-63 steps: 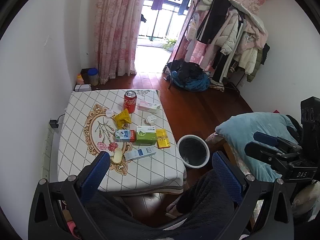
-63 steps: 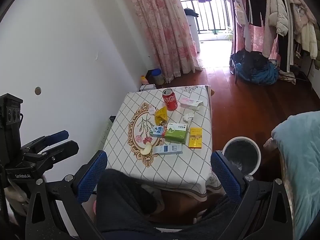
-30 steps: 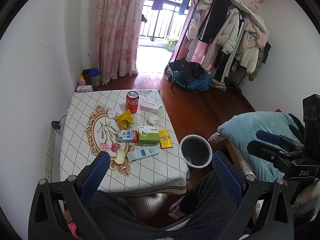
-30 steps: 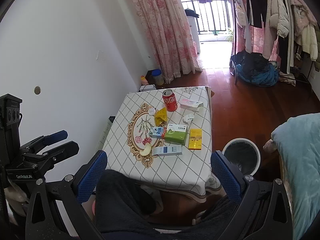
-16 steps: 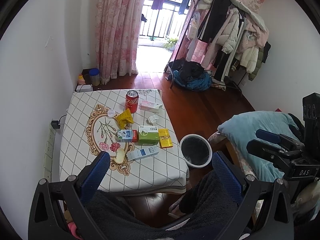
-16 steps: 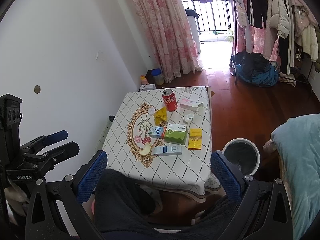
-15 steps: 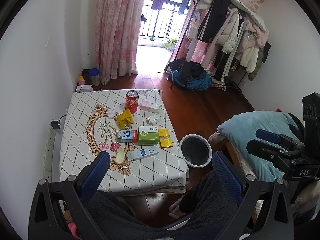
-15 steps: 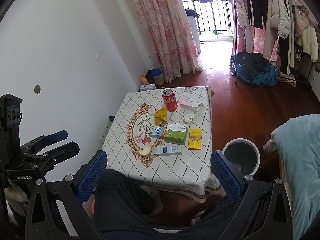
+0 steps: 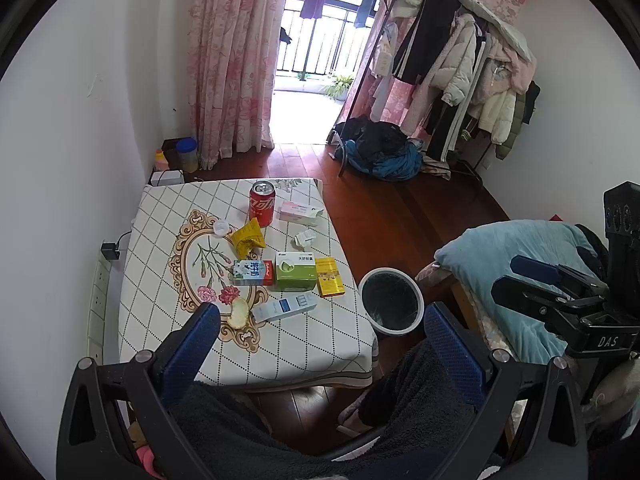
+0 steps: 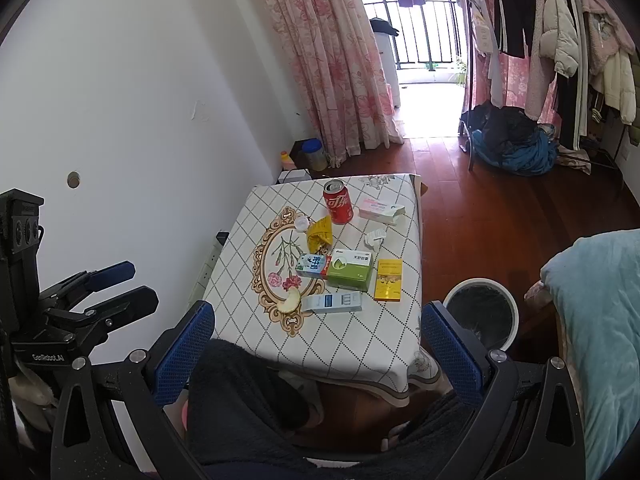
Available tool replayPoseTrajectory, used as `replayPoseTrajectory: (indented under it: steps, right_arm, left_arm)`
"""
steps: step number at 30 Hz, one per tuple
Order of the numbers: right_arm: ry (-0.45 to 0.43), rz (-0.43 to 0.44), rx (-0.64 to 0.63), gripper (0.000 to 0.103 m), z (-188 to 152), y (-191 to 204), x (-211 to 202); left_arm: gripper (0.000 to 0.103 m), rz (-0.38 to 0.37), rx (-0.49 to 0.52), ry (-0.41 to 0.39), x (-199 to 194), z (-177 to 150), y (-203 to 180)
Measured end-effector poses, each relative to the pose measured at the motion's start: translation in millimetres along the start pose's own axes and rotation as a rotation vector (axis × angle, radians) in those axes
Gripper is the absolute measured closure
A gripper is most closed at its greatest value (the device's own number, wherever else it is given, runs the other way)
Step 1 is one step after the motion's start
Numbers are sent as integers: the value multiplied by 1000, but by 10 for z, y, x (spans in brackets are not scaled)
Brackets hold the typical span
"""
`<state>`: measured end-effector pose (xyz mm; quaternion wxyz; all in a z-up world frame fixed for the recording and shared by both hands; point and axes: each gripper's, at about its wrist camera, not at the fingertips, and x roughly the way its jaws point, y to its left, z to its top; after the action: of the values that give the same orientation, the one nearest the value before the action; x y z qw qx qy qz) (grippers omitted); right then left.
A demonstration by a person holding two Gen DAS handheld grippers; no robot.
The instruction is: Collect trash
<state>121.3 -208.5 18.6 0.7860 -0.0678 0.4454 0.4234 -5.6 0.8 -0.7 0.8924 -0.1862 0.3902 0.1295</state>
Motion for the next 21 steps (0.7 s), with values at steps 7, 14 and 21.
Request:
replayPoseTrajectory:
  steps: [7,14,21]
  right_arm:
    - [0,3,2,0,1,12,23]
    - [2,3,13,0,-11,22,79]
    - [32,-51,145,0,-82,-242,591]
  left_arm:
    - [0,-1,3,1,8,-12,-10]
    - [0,10,-2,6,52,-16,-8]
    - [0,220,-83,51,719,-15,406]
